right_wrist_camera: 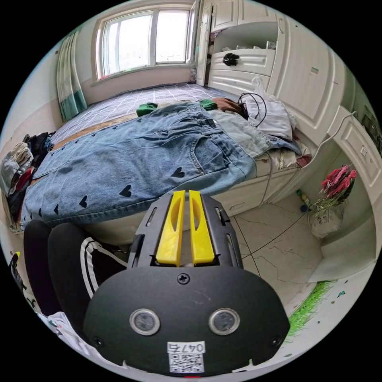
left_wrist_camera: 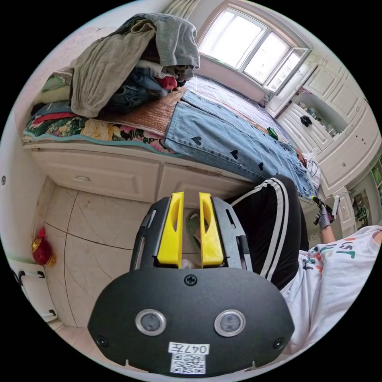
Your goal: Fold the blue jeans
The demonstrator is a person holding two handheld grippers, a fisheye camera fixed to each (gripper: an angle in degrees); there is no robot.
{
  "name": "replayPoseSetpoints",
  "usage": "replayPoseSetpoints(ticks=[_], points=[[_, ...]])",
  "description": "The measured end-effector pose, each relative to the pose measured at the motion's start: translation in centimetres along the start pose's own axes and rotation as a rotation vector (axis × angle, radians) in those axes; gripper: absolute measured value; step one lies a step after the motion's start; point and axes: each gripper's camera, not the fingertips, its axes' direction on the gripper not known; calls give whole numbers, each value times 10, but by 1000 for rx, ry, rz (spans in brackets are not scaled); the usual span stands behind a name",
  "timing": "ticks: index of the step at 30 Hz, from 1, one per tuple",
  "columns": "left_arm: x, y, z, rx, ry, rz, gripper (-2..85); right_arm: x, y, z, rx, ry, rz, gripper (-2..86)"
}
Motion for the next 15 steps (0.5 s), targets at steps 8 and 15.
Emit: replayPoseSetpoints(ticks=[8,15], points=[[-65,-59,67,95,-14,-115,78,23,18,21,19,-24,59,35],[-122,-52,97,161,60,-237,90,58,40,34,31,-23,101,69]])
